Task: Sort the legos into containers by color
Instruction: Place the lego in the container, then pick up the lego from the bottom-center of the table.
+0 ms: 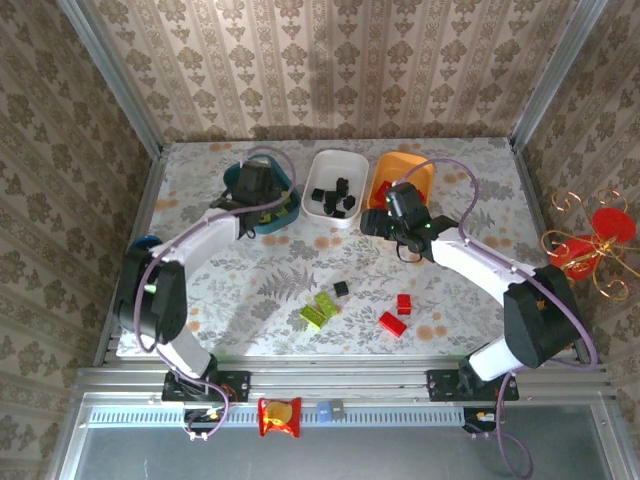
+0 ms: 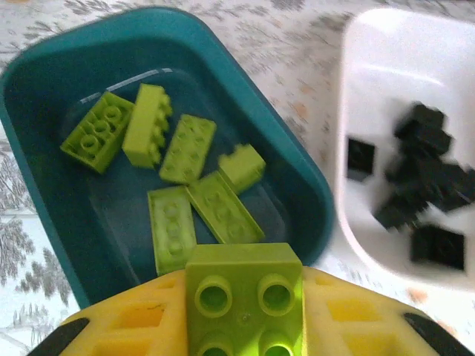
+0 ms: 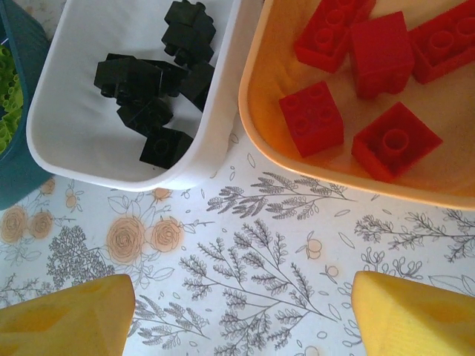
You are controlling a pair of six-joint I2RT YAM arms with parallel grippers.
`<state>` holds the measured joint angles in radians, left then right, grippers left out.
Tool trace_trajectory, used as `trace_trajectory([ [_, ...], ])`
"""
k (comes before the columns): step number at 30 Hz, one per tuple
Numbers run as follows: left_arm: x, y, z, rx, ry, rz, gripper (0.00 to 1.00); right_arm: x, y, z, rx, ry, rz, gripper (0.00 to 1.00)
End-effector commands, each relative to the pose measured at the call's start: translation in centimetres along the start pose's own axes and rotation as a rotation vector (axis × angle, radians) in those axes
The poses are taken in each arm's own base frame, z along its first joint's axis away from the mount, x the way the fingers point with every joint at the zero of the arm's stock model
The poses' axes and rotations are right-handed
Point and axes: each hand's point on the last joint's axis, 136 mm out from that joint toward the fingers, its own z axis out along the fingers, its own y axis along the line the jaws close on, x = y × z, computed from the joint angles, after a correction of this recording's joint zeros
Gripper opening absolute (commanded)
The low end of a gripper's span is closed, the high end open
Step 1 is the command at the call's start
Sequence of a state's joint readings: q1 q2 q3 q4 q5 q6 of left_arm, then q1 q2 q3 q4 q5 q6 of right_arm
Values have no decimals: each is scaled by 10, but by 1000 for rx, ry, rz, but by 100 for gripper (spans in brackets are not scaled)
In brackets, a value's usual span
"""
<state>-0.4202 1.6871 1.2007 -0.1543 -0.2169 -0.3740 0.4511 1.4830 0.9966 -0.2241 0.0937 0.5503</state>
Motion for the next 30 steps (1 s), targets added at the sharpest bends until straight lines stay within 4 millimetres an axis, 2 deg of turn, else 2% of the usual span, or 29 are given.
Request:
trace_trajectory([
  [1,-7,22,25,-85,28,-40,32,5,5,-16,-29,-4,-1,78],
  [4,-10,30,44,-110,66,-44,34,19,10,-24,-66,15,-33,78],
  [7,-14,33,57,-115,99,-48,44,38,16,-28,-109,66,-79,78],
  [9,-18,32,60,-110,107,-50,55,53,20,-29,-124,97,-110,78],
  [12,-31,26,50,-84,79,-59,67,72,30,-32,-148,130,-156,79],
  [17,-53,13,8,13,-13,-118,79,99,51,-32,-181,180,-236,78],
  [20,-53,0,-25,84,-67,-132,85,117,62,-27,-197,225,-282,78],
  [24,-34,-20,-68,172,-115,-117,92,142,68,-13,-186,279,-329,76],
  [25,-26,-24,-79,190,-122,-108,100,147,70,-9,-184,285,-338,75],
  [26,-15,-35,-89,217,-120,-87,100,151,72,-5,-183,293,-347,75],
  [30,20,-50,-115,266,-110,-40,100,163,76,7,-151,313,-388,75],
])
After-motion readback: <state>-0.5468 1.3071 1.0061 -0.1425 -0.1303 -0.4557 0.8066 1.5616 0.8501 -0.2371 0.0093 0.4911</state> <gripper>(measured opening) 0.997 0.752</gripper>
